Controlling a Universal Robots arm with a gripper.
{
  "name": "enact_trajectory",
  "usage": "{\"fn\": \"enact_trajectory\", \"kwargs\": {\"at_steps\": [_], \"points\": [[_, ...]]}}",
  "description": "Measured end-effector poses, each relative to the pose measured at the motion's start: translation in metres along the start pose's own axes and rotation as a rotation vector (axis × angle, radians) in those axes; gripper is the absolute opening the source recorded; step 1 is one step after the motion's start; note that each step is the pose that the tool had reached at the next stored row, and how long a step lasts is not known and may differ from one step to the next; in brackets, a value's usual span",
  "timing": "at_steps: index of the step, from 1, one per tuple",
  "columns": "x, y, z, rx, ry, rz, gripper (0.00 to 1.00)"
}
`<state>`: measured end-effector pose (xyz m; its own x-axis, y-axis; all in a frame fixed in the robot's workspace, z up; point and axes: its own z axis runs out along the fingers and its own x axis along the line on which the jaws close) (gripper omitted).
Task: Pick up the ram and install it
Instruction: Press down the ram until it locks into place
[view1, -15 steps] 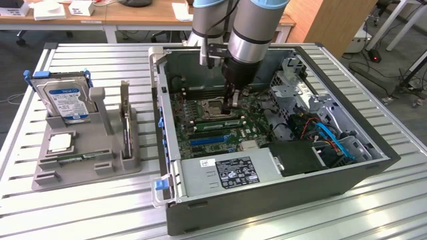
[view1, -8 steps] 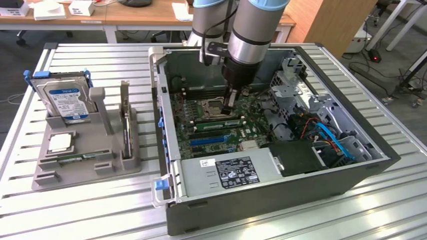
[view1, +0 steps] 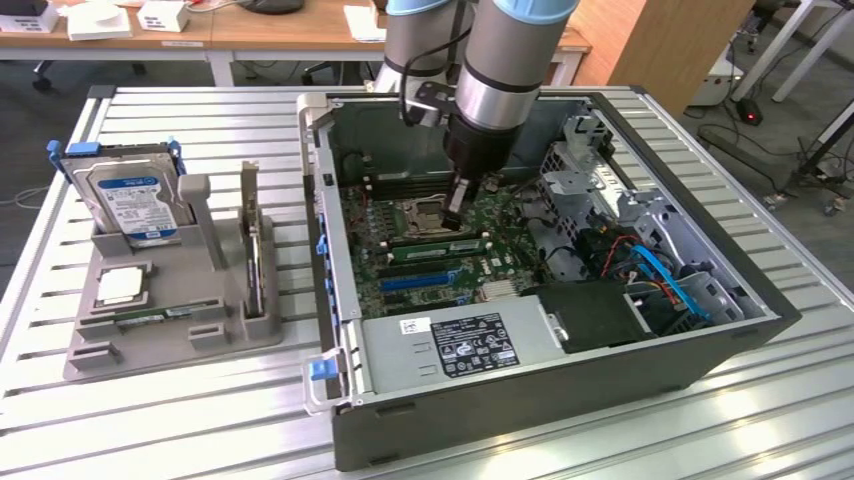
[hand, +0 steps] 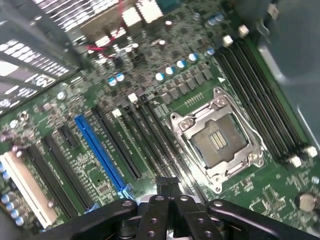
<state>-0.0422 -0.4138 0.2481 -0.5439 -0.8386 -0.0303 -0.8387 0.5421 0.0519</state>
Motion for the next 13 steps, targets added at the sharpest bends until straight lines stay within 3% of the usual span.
{"fn": "enact_trajectory", "kwargs": {"at_steps": [13], "points": [[0.0001, -0.0001, 0.0026, 0.0070, -0.0119, 0.229, 0.09]]}}
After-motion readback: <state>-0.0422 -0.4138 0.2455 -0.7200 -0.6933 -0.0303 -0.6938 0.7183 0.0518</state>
